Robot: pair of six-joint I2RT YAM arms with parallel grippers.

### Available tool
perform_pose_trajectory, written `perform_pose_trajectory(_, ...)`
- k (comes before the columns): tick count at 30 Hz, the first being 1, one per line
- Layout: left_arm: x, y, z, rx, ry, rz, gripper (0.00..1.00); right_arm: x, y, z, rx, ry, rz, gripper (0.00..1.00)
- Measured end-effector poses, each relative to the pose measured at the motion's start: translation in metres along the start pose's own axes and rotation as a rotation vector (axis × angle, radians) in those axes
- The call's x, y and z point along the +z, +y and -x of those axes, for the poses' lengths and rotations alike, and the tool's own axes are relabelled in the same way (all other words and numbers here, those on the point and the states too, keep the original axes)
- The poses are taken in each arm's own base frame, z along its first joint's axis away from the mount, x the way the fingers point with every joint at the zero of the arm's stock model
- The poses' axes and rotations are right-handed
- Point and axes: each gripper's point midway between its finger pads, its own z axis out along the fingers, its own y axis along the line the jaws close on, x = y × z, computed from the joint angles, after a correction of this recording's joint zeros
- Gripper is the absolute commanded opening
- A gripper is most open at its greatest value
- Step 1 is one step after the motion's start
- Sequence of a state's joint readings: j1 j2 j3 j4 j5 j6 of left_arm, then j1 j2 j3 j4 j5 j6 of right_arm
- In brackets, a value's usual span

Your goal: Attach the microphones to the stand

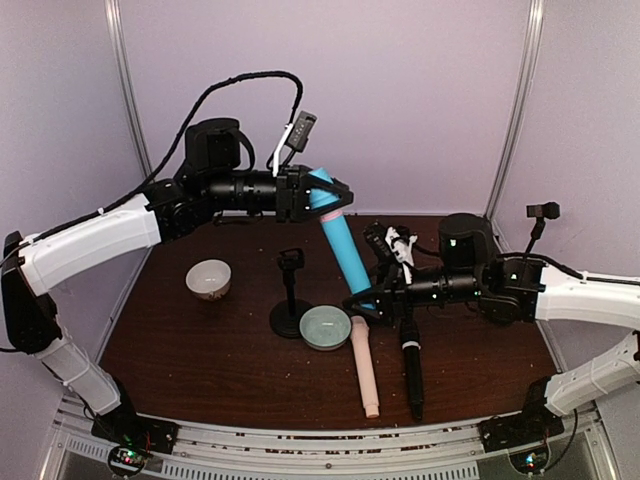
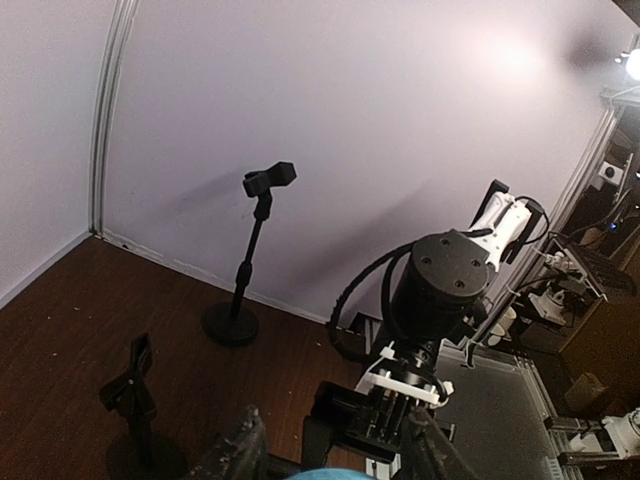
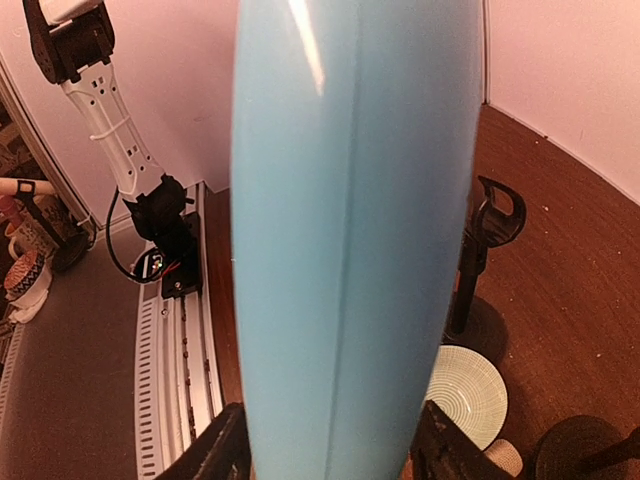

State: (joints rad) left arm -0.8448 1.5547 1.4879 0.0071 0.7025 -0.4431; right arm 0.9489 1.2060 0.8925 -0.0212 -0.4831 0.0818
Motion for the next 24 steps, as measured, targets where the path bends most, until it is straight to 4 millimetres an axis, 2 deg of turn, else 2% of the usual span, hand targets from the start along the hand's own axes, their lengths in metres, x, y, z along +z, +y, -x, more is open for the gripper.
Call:
perform_pose_trajectory(3,0.001,-0.001,-0.001,-0.007,0.009,-0.007,0.29,0.000,-0.002,0.002,-0.002,-0.005,-0.014,0.49)
perform_pose_trajectory(6,0.001,-0.001,-0.002,-0.008,0.013,-0.012,0.28,0.000,-0.005,0.002,-0.001,-0.008,-0.027,0.36)
perform_pose_trajectory(8,0.002,0.000,-0.002,-0.010,0.015,-0.011,0.32,0.000,-0.005,0.003,-0.003,-0.010,-0.028,0.27)
perform_pose_trajectory(12,0.002,0.001,-0.003,-0.013,0.019,-0.006,0.71,-0.001,-0.006,0.004,0.006,-0.013,-0.032,0.15)
perform_pose_trajectory(14,0.001,0.002,-0.002,-0.004,0.023,0.004,0.82,-0.002,-0.008,0.004,0.010,-0.016,-0.036,0.12)
perform_pose_trajectory(16,0.000,0.005,-0.002,0.014,0.030,0.030,0.89,-0.007,-0.013,0.007,0.025,-0.030,-0.047,0.10)
perform_pose_trajectory(24,-0.006,0.019,-0.023,0.160,0.127,0.102,0.91,-0.057,-0.039,0.026,0.049,-0.149,-0.163,0.03)
